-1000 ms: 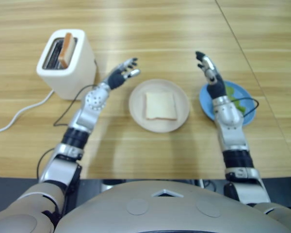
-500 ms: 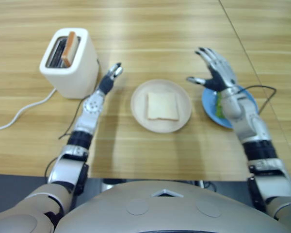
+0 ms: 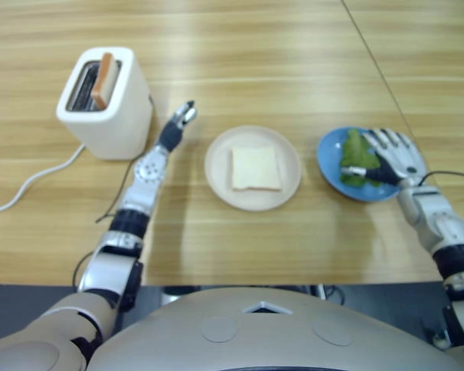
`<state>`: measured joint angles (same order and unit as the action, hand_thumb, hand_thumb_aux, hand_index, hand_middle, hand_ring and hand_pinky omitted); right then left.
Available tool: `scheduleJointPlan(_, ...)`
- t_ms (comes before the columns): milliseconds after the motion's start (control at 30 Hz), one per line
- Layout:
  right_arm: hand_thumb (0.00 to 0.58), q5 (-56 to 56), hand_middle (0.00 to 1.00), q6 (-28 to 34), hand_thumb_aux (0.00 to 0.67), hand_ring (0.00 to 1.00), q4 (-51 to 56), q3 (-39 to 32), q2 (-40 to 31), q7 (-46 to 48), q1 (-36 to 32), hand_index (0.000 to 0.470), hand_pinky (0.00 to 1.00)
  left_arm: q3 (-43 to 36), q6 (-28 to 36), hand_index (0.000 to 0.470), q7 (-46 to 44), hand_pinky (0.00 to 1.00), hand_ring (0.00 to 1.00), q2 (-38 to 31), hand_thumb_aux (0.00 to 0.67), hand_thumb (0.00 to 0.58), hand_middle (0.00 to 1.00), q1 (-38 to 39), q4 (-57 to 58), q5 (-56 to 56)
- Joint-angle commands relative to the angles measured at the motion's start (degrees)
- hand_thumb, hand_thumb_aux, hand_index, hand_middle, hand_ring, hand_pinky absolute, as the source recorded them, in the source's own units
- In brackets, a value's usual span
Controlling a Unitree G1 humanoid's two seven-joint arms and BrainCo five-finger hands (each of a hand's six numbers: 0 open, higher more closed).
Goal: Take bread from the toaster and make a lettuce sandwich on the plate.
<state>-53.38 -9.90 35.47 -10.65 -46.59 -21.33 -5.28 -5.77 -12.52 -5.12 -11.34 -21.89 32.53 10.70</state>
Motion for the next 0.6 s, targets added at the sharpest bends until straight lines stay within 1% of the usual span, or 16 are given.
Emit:
scheduleJointPlan(33, 0.000, 0.38, 0.00, -0.54, 0.000, 0.00, 3.55, -2.45, -0.35, -0.54, -0.32, 0.000, 0.00, -0.12, 0.64, 0.000, -0.21, 0.00, 0.00, -0.05, 0.000, 0.000, 0.00, 0.35, -0.23, 0.09)
scheduleJointPlan(100, 0.000, 0.57, 0.00, -0.66, 0.000, 0.00, 4.24, -3.07, -0.52, -0.57, -0.31, 0.000, 0.00, -0.06, 0.71, 0.000, -0.17, 0.00, 0.00, -0.07, 0.000, 0.000, 0.00, 0.37, -0.28, 0.07)
scheduleJointPlan(133, 0.325, 0.84, 0.00, -0.69, 0.226, 0.00, 4.24, -3.10, -0.71, -0.57, 0.06, 0.155, 0.00, -0.07, 0.75, 0.000, -0.19, 0.00, 0.00, -0.05, 0.000, 0.000, 0.00, 0.33, -0.28, 0.07)
scheduleJointPlan(167, 0.417, 1.14, 0.00, -0.66, 0.315, 0.00, 4.09, -3.12, -0.89, -0.56, 0.41, 0.216, 0.00, -0.07, 0.78, 0.000, -0.21, 0.00, 0.00, -0.04, 0.000, 0.000, 0.00, 0.29, -0.24, 0.06)
scheduleJointPlan(200, 0.489, 1.58, 0.00, -0.68, 0.405, 0.00, 3.81, -3.06, -1.10, -0.59, 0.86, 0.278, 0.00, -0.10, 0.83, 0.000, -0.23, 0.00, 0.00, -0.02, 0.000, 0.000, 0.00, 0.29, -0.27, 0.07)
scheduleJointPlan(233, 0.489, 1.91, 0.00, -0.85, 0.405, 0.00, 4.09, -3.12, -1.26, -0.95, 1.08, 0.278, 0.00, -0.12, 0.86, 0.000, -0.24, 0.00, 0.00, 0.00, 0.000, 0.000, 0.00, 0.33, -0.29, 0.08)
scheduleJointPlan(267, 0.547, 2.25, 0.00, -0.87, 0.510, 0.00, 3.73, -3.02, -1.47, -1.31, 1.35, 0.350, 0.00, -0.13, 0.87, 0.000, -0.22, 0.00, 0.00, 0.00, 0.000, 0.000, 0.00, 0.40, -0.30, 0.09)
scheduleJointPlan(300, 0.558, 2.63, 0.00, -0.89, 0.539, 0.00, 3.22, -2.90, -1.76, -1.53, 1.52, 0.370, 0.00, -0.13, 0.90, 0.000, -0.20, 0.00, 0.00, 0.00, 0.000, 0.000, 0.00, 0.47, -0.33, 0.11)
scheduleJointPlan(333, 0.558, 2.95, 0.00, -0.75, 0.539, 0.00, 2.49, -2.75, -2.06, -1.60, 1.69, 0.370, 0.00, -0.11, 0.93, 0.000, -0.19, 0.00, 0.00, -0.01, 0.000, 0.000, 0.00, 0.55, -0.38, 0.08)
scheduleJointPlan(367, 0.570, 3.15, 0.00, -0.59, 0.583, 0.00, 1.73, -2.60, -2.38, -1.59, 1.81, 0.400, 0.00, -0.07, 0.96, 0.000, -0.18, 0.00, 0.00, 0.00, 0.000, 0.000, 0.00, 0.60, -0.44, 0.03)
scheduleJointPlan(433, 0.574, 3.65, 0.00, -0.59, 0.604, 0.00, 0.60, -2.15, -2.95, -1.99, 2.02, 0.415, 0.00, -0.10, 1.01, 0.000, -0.15, 0.00, 0.00, 0.01, 0.000, 0.000, 0.00, 0.60, -0.47, 0.06)
scheduleJointPlan(533, 0.575, 4.53, 0.00, -0.47, 0.610, 0.00, -1.58, -1.25, -3.73, -2.77, 2.80, 0.419, 0.00, -0.08, 1.08, 0.000, -0.10, 0.00, 0.00, 0.05, 0.000, 0.000, 0.00, 0.57, -0.44, 0.06)
scheduleJointPlan(567, 0.580, 4.82, 0.00, -0.42, 0.670, 0.00, -2.50, -0.93, -4.01, -2.92, 3.18, 0.460, 0.00, -0.07, 1.09, 0.000, -0.10, 0.00, 0.00, 0.07, 0.000, 0.000, 0.00, 0.55, -0.41, 0.03)
scheduleJointPlan(600, 0.580, 5.02, 0.00, -0.37, 0.670, 0.00, -3.15, -0.73, -4.19, -2.99, 3.46, 0.460, 0.00, -0.06, 1.10, 0.000, -0.10, 0.00, 0.00, 0.09, 0.000, 0.000, 0.00, 0.54, -0.40, 0.01)
